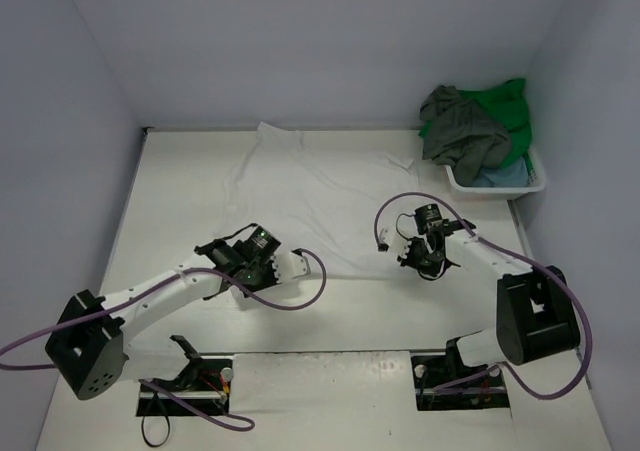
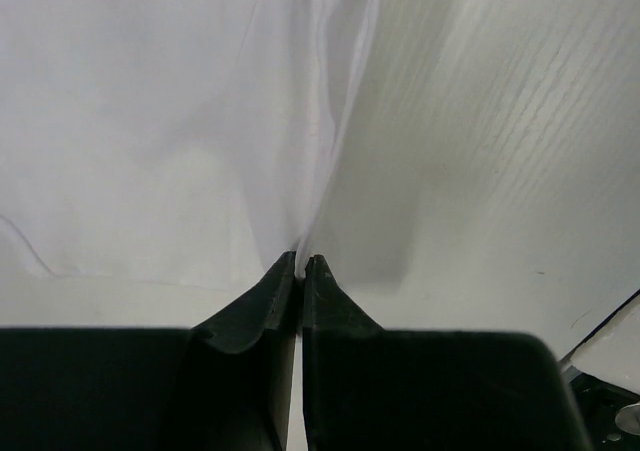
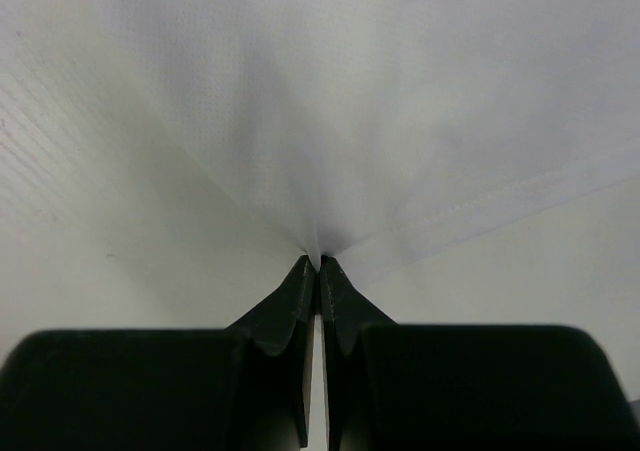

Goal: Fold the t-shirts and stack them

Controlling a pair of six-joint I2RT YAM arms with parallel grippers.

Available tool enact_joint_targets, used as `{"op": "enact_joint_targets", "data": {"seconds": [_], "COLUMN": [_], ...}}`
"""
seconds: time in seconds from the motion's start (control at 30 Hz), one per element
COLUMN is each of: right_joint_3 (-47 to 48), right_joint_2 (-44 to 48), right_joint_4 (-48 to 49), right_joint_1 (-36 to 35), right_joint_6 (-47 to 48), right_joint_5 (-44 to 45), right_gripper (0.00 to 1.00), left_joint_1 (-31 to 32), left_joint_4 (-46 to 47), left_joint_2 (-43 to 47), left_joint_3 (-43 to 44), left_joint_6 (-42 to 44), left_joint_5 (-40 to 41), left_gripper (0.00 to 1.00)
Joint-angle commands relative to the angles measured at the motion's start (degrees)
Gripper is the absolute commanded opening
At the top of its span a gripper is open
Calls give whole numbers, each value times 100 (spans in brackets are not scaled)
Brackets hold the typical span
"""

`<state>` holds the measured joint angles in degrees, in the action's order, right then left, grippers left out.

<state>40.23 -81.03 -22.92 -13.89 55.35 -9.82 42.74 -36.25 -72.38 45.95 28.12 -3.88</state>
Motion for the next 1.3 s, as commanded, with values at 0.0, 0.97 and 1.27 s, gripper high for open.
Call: {"op": "enact_joint_targets", "data": {"seconds": [0.0,0.97,1.27], "right_joint_3": [328,2023,2683], "right_joint_2": [439,-694,-1344], "right_joint_4": [-169,-81,-20], "right_joint_1": [35,396,545], "right_joint_6": [-60,204,230], "right_joint_5": [-72,-266,-248], "right_gripper": [0,0,0], "left_joint_1": [-11,-1602,-1848], "left_joint_4": [-277,505,873], "left_joint_2": [312,-346,-1278], "left_joint_3": [300,1415,2128], "left_joint_6": [62,958,1152], "left_joint_5": [282,450,423], "left_gripper": [0,0,0]}}
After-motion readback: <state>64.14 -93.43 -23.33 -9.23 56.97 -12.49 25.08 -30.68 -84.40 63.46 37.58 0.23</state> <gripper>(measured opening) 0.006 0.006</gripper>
